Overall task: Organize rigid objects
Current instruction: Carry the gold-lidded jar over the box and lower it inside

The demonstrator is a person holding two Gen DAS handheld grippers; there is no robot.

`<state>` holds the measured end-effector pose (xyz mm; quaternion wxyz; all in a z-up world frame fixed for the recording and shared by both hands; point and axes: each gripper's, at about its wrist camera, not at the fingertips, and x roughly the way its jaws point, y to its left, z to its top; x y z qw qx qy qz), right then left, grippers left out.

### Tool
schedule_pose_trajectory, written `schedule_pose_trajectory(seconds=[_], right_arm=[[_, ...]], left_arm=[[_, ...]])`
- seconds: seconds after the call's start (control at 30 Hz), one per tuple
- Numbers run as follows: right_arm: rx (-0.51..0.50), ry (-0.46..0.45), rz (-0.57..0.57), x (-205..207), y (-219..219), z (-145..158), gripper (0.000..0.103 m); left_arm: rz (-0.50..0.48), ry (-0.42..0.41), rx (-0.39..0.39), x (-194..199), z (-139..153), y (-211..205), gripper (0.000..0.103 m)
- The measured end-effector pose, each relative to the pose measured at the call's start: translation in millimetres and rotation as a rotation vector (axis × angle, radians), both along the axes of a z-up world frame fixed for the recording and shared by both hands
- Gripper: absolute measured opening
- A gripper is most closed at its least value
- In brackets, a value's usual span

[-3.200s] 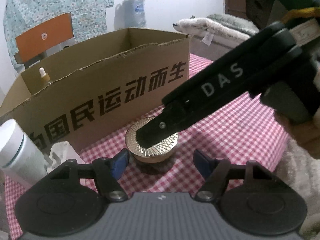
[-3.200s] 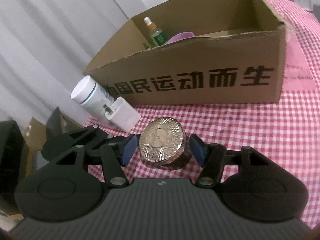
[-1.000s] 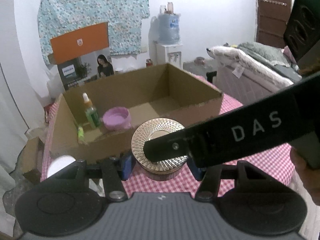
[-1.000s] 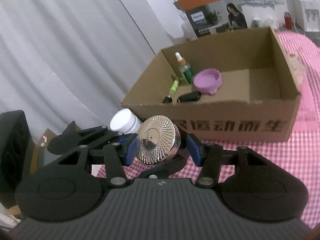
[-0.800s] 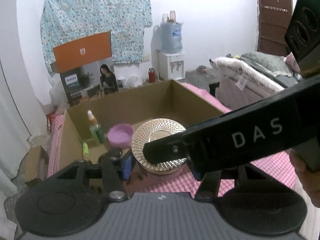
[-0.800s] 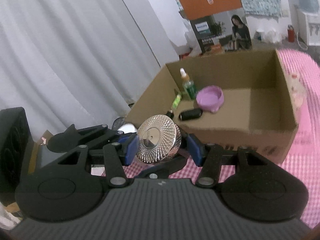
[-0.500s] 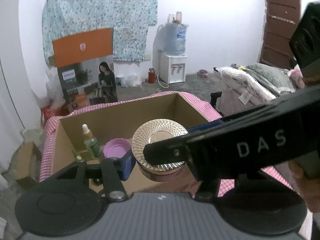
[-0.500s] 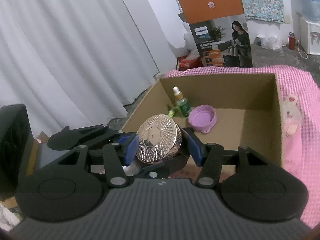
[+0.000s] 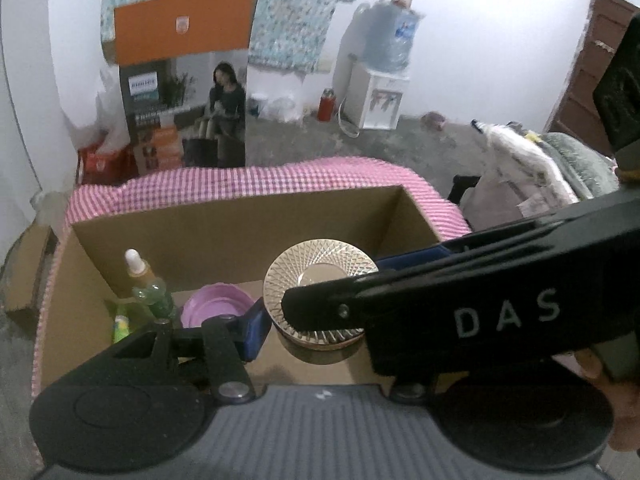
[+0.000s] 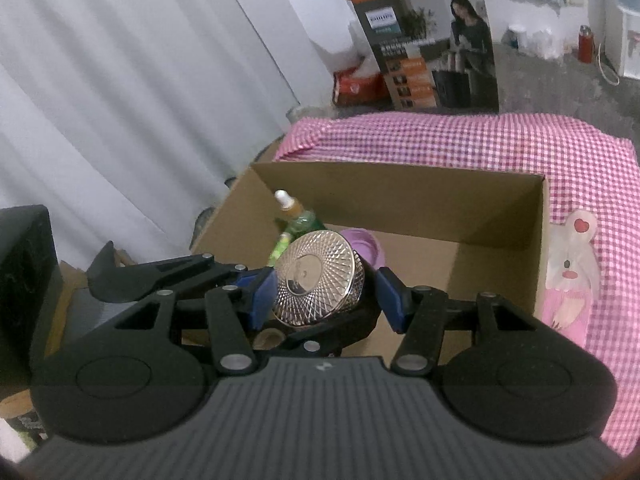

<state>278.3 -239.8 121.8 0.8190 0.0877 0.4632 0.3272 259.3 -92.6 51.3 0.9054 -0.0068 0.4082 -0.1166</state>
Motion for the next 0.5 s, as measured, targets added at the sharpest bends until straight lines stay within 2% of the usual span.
schedule_pose_trajectory(seconds=[0.27,0.5], right_arm=[[-0.048,0.066,0.033,44.0,4.0,-26.2,0.055],[-0.098,0.112,0.047,71.6,5.5,-42.4,0.055]], left_arm=[[0.035,0.096,-0.011,40.8,-21.4,-5.1,0.057],[0.059,0.169,-0.058,60.9,-35.3,-8.6,0.057]])
